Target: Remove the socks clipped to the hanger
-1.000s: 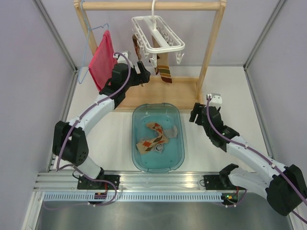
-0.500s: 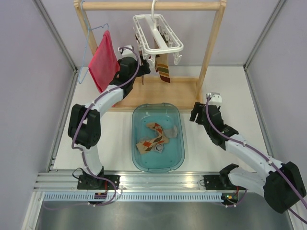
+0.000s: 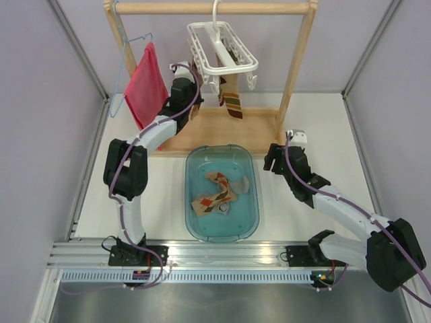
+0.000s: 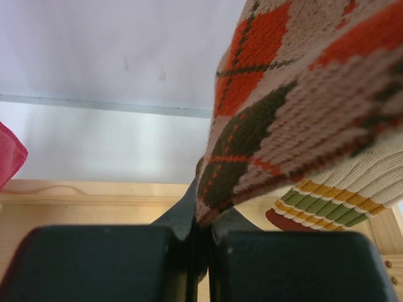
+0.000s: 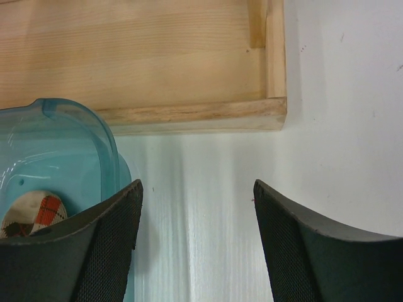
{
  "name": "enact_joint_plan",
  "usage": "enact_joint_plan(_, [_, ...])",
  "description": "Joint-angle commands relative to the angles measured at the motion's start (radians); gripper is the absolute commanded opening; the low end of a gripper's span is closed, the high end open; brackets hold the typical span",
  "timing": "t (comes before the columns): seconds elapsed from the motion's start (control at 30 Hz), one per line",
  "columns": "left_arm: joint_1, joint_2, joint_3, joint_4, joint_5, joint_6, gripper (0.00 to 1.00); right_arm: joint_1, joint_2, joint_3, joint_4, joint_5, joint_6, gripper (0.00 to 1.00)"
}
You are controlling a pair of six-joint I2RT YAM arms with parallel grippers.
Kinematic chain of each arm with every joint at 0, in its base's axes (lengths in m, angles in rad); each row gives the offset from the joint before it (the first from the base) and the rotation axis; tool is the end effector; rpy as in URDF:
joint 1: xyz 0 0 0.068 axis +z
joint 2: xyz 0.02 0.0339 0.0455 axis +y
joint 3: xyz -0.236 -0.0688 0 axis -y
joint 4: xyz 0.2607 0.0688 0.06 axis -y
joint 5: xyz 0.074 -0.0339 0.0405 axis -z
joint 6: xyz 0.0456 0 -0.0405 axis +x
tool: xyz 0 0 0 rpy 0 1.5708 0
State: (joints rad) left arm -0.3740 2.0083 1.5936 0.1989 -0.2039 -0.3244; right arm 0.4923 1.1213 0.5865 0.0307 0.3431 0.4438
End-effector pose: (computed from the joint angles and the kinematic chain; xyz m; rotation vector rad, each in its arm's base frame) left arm 0.4676 -0.1736 0.2517 -0.1027 1.7904 -0.3202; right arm 0.2494 0.1163 0.1883 0.1592 2.0445 0.2280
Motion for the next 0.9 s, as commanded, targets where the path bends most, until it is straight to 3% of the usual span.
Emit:
enact_joint_plan(0.0, [0.003, -0.048, -0.03, 0.077, 0.014, -0.001, 0.02, -0.008, -0.009, -0.001, 0.041, -0.015, -0.002, 0.75])
enact_joint_plan(0.43, [-0.012, -0.437, -0.401, 0.151, 0.026, -0.076, 0.02, -0.005, -0.121, -0.027, 0.0, -0.078, 0.022, 0.74])
enact_joint_plan(0.87, [-0.198, -0.694, -0.455, -0.032, 0.038, -0.013, 0.02, 0.017, -0.209, -0.013, -0.008, -0.203, 0.036, 0.7])
